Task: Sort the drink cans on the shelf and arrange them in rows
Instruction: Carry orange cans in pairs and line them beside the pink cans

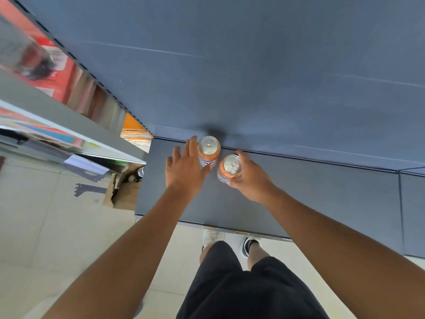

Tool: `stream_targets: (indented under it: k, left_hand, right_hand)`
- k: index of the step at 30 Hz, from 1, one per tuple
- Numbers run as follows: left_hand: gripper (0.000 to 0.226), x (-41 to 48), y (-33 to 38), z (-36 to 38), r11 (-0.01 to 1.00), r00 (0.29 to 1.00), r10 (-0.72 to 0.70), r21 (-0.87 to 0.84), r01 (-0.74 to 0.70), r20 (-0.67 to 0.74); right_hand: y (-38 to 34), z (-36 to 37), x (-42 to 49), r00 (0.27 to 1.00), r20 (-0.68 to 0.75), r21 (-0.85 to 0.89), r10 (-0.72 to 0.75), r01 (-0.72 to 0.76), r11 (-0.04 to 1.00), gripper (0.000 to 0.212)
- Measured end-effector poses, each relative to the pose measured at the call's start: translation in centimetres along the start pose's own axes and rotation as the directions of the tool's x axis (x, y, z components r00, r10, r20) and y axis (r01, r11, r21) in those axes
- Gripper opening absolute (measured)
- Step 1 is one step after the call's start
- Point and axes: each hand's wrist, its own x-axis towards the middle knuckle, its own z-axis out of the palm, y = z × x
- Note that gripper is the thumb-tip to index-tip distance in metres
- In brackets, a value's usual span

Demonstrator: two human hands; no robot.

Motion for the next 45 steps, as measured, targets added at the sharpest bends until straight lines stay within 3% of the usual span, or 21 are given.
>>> stream_targets:
  k: [7,11,14,19,23,26,27,29,31,34,36,38,41,45]
  left_hand:
    - [0.074,2.2,0.1,2.2,0.918,0.992,-0.101,-0.376,0.125,0.082]
    - [0.073,3.0,0.6,3.3,0.664,0.976,-0.168,-0.715,0.217,0.141]
    - [0.079,3.7,1.0,4.1,0.451,0.962,-0.187,-0.853,0.262,0.197]
    - [0.062,3.6,0.3,3.6,0.275,0.963,-0.193,-0.931,0.240,0.191]
    - [0.046,0.9,0.1,0.7,0.037,0.944,-0.196,-0.960,0.277,0.265]
    - [0.039,-1.4,0.1,-1.9,-0.111,0.938,-0.140,-0.946,0.304,0.318]
    - [0.046,-2.0,0.0,-2.7,-0.162,0.930,-0.135,-0.934,0.319,0.341]
    - [0.053,-3.2,0.3,-4.2,-0.280,0.915,-0.127,-0.899,0.338,0.383]
    - [0.042,-4.2,0.8,-5.9,-0.350,0.909,-0.106,-0.871,0.344,0.402]
    - [0.047,-5.5,1.2,-7.5,-0.340,0.902,-0.061,-0.858,0.384,0.428]
    - [0.047,-6.5,1.2,-8.4,-0.301,0.898,-0.025,-0.860,0.411,0.438]
    - [0.061,-7.2,0.9,-8.7,-0.227,0.891,0.007,-0.867,0.444,0.455]
    - [0.065,-7.8,0.4,-8.7,-0.105,0.891,0.080,-0.885,0.453,0.447]
    - [0.057,-8.6,1.1,-9.1,-0.139,0.844,0.178,-0.836,0.531,0.507]
  right_hand:
    - [1.5,1.2,-0.4,0.995,-0.078,0.289,0.063,-0.038,0.957,0.060]
    - [2.8,1.7,-1.7,0.982,-0.090,0.503,0.167,-0.100,0.858,0.063]
    - [3.7,1.7,-2.8,0.967,-0.092,0.584,0.236,-0.139,0.799,0.064]
    - [4.4,0.3,-5.0,0.950,-0.044,0.711,0.309,-0.188,0.678,0.054]
    - [4.3,-1.0,-6.9,0.951,-0.040,0.789,0.306,-0.158,0.594,0.037]
    - [3.9,-1.6,-8.1,0.951,-0.028,0.847,0.307,-0.140,0.512,0.054]
    - [3.7,-1.8,-8.4,0.953,-0.016,0.873,0.301,-0.134,0.470,0.058]
    - [3.3,-2.0,-8.9,0.954,0.010,0.923,0.299,-0.124,0.364,0.061]
    - [2.5,-2.3,-9.3,0.956,0.043,0.965,0.291,-0.116,0.236,0.058]
    - [0.7,-2.9,-10.1,0.963,0.096,0.988,0.254,-0.123,0.093,0.053]
    - [-0.4,-3.2,-10.7,0.955,0.131,0.985,0.267,-0.155,0.073,0.062]
    - [-1.2,-3.5,-11.2,0.955,0.117,0.982,0.273,-0.152,0.110,0.069]
    - [-2.5,-4.0,-12.3,0.960,0.069,0.974,0.272,-0.123,0.188,0.060]
    - [-3.5,-4.4,-13.7,0.959,-0.069,0.932,0.275,-0.036,0.361,0.034]
